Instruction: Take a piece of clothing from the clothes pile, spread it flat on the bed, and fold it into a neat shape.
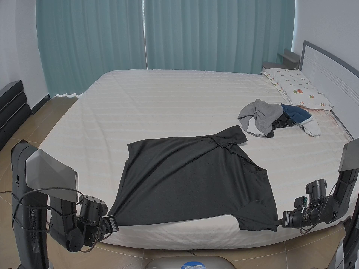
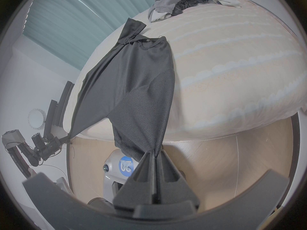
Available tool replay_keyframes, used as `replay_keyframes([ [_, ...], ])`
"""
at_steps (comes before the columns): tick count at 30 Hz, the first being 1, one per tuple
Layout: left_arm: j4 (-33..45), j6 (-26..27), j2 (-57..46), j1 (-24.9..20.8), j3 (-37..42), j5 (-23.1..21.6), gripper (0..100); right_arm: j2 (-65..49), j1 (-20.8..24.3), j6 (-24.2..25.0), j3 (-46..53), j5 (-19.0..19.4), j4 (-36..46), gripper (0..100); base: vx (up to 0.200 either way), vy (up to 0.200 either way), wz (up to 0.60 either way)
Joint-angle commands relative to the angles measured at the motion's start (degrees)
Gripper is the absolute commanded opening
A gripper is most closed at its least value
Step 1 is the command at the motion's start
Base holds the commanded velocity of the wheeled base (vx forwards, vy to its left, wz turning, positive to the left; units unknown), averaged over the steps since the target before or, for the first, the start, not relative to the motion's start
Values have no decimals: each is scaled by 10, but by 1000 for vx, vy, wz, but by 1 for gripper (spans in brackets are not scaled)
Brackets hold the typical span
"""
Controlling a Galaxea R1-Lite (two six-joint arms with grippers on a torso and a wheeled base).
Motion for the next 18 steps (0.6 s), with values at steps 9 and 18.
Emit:
replay_keyframes([
  [9,-8,-4,13,0,-19,0,100,0,2,10,-33,2,-4,100,0,0,0],
  [18,-38,-22,-22,7,-45,-1,100,-54,38,221,-121,9,-5,100,0,0,0],
])
